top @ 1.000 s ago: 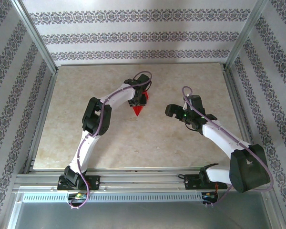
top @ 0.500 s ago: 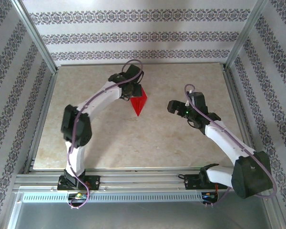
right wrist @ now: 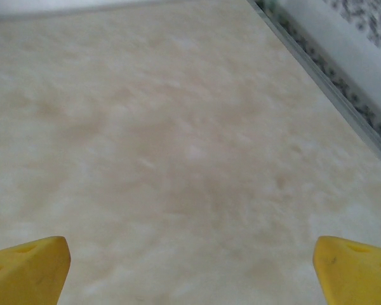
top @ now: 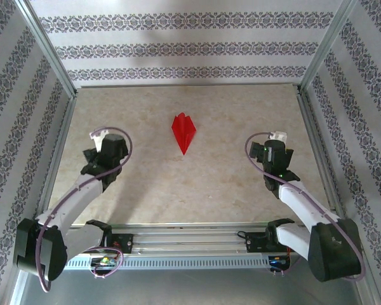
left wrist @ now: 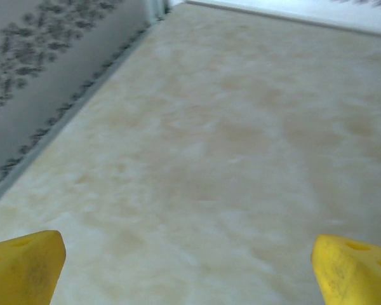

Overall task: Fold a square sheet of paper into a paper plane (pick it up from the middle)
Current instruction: Reset both arms

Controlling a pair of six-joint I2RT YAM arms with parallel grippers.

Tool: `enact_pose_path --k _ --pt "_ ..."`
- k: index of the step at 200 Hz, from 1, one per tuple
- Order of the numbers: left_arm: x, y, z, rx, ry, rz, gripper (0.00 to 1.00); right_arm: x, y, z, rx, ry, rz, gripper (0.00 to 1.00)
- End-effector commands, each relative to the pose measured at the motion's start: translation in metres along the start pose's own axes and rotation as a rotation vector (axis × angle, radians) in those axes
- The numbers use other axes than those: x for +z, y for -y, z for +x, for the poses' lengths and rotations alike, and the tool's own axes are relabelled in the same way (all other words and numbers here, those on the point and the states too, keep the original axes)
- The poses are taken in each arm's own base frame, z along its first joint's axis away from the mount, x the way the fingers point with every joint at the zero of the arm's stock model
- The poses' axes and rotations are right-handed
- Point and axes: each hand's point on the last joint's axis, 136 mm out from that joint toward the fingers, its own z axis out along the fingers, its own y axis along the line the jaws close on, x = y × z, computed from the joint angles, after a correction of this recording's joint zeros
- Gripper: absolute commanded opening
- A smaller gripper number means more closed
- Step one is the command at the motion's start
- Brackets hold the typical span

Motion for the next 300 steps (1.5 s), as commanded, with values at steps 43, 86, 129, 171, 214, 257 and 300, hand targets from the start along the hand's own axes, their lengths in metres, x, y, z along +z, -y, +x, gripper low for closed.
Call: enact_pose_path --k 43,86,129,171,214,257,300 --pt "0.037 0.008 -0.003 0.037 0.245 0.128 0.99 0.026 -0.017 -0.023 -0.086 0.186 -0.095 0.98" --pt "0.051 0.040 0.005 0.094 0.294 0.292 0.99 0.037 -0.035 -0.031 -0.094 0.254 -0.230 0.98" --pt "0.075 0.050 0.019 0.104 0.273 0.331 0.99 0.054 -0.044 -0.015 -0.101 0.234 -0.296 0.98" --pt "0.086 0.052 0.023 0.113 0.220 0.308 0.99 0.058 -0.042 -0.016 -0.085 0.216 -0.288 0.98" --pt "0.084 0.057 0.024 0.136 0.227 0.341 0.99 0.058 -0.041 -0.016 -0.082 0.213 -0.285 0.98" --pt "0.085 0.062 0.026 0.140 0.205 0.374 0.99 0.058 -0.042 -0.016 -0.082 0.213 -0.286 0.98" --pt "0.086 0.062 0.025 0.136 0.199 0.380 0.99 0.059 -0.041 -0.015 -0.082 0.211 -0.285 0.98"
